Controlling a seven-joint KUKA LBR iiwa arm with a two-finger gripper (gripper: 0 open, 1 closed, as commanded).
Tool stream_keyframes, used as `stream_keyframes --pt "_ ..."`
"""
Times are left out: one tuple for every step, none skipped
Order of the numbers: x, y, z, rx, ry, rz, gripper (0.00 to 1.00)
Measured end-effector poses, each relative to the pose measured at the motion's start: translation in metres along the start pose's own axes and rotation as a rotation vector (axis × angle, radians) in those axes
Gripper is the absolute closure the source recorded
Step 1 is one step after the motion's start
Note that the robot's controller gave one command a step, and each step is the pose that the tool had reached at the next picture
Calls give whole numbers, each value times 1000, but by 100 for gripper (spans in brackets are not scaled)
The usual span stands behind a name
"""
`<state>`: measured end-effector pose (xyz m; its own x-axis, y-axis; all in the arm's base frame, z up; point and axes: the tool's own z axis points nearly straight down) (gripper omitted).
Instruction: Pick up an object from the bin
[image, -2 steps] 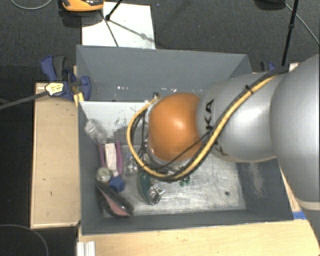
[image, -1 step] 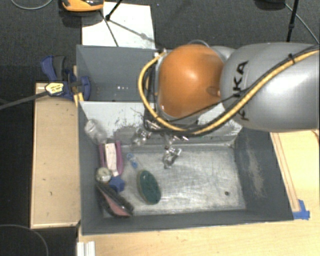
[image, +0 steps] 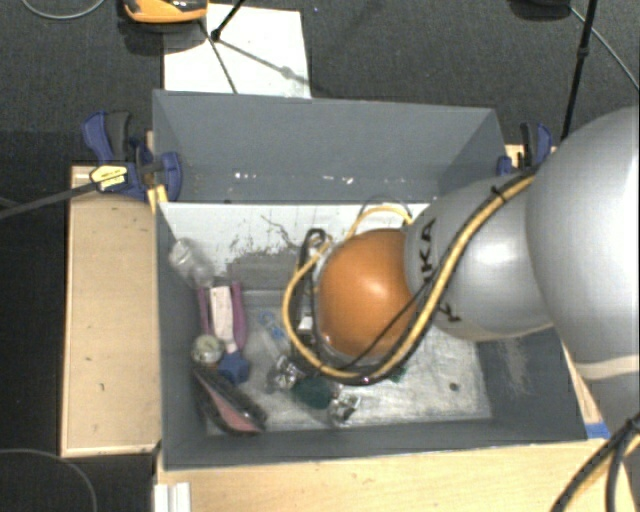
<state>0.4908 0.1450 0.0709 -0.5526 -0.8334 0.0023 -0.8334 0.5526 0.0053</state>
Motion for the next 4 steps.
stream_keyframes --pt "33 -52 -2 8 -12 208 0" --pt "74 -91 -20 10 -6 170 0" --pt "41 -148 -50 8 -10 423 0" --pt "52 -149 -21 6 -8 477 0"
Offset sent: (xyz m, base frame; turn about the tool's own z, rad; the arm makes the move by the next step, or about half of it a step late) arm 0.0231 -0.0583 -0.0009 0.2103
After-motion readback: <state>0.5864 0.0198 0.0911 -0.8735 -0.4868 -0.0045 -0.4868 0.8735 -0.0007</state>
